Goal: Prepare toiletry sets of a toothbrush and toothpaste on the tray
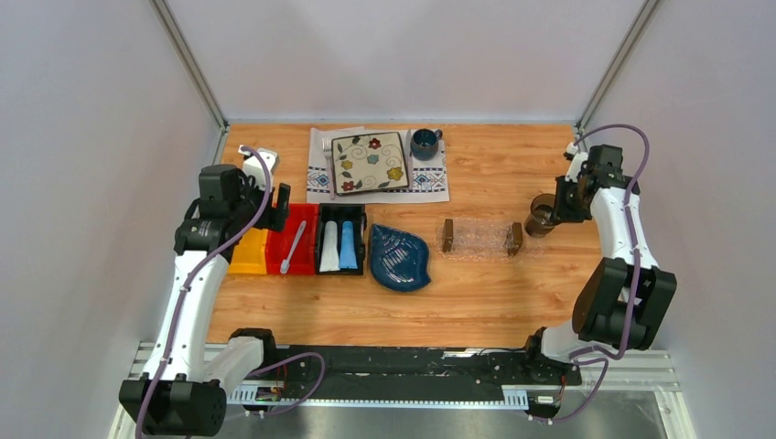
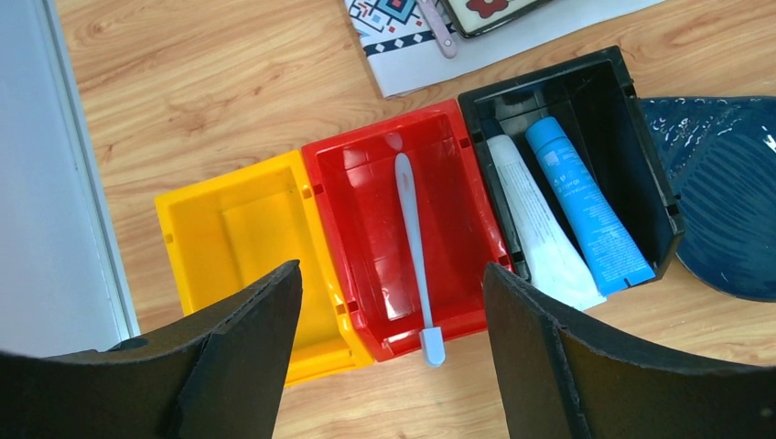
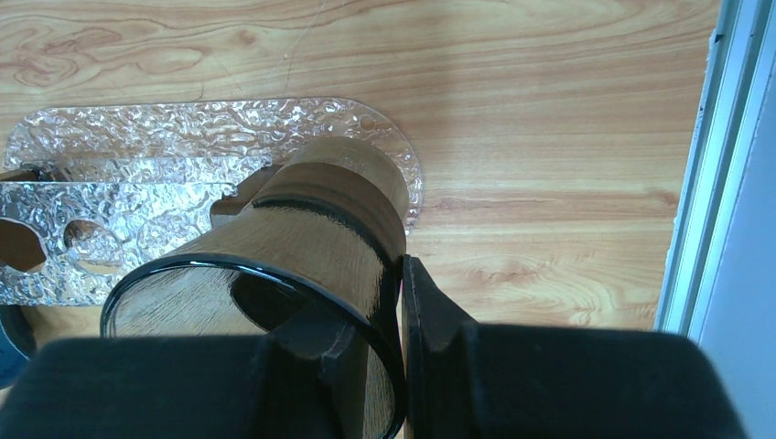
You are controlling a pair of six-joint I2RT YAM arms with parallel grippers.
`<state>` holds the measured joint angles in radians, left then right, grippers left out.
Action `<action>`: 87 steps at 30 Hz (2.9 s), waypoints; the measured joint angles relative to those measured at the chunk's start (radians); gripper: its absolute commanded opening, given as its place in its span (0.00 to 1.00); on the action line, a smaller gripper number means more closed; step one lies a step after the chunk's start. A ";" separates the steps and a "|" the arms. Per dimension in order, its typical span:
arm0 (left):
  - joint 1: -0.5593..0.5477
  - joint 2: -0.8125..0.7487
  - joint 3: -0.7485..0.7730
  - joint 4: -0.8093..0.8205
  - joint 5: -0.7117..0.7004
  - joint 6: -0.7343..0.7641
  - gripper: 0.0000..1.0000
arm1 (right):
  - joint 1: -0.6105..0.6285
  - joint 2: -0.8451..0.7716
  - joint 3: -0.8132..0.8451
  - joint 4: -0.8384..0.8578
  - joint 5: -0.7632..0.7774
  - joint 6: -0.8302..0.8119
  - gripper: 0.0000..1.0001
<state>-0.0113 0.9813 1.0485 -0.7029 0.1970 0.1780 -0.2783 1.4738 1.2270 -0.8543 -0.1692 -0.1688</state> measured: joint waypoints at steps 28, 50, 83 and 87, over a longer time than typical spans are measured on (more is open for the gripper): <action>0.023 -0.039 -0.015 -0.012 0.000 0.012 0.80 | -0.037 0.048 -0.097 0.059 -0.036 -0.043 0.00; 0.023 -0.048 -0.027 -0.012 0.001 0.016 0.79 | -0.037 0.122 -0.100 0.079 -0.050 -0.047 0.00; 0.023 -0.058 -0.036 -0.012 0.001 0.034 0.79 | -0.037 0.129 -0.079 0.069 -0.050 -0.053 0.04; 0.023 -0.058 -0.036 -0.012 0.000 0.034 0.79 | -0.037 0.129 -0.079 0.062 -0.050 -0.057 0.04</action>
<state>0.0113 0.9234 1.0122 -0.7151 0.1974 0.2119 -0.3157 1.6028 1.1477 -0.7921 -0.2192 -0.2256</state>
